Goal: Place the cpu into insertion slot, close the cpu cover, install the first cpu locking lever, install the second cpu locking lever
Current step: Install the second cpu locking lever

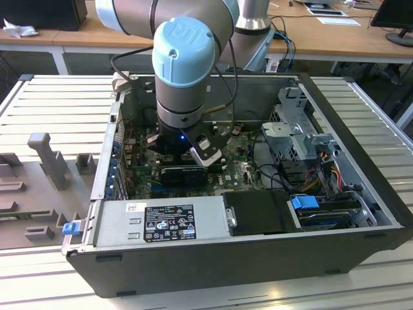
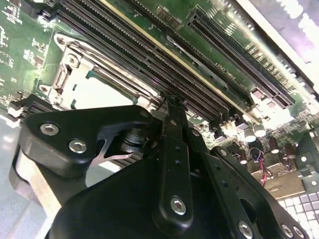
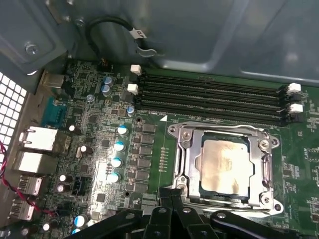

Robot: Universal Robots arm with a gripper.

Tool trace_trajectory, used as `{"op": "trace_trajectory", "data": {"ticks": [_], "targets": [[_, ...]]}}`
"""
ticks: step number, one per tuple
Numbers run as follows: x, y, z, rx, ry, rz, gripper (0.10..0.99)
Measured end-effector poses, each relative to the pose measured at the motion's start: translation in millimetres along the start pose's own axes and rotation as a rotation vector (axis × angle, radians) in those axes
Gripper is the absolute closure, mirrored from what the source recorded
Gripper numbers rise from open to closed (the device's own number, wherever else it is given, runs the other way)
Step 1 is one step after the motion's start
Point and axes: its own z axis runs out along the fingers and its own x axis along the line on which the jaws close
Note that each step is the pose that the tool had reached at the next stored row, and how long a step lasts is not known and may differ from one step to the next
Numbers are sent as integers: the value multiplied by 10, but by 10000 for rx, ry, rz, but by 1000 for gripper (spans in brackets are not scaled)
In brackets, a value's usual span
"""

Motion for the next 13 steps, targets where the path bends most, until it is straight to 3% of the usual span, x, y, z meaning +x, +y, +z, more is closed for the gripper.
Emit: {"op": "trace_trajectory", "data": {"ticks": [8, 11, 13], "targets": [[49, 0, 17, -75, 4, -42, 980], [49, 14, -21, -89, -2, -41, 980], [48, 34, -88, -83, 1, -39, 980]]}}
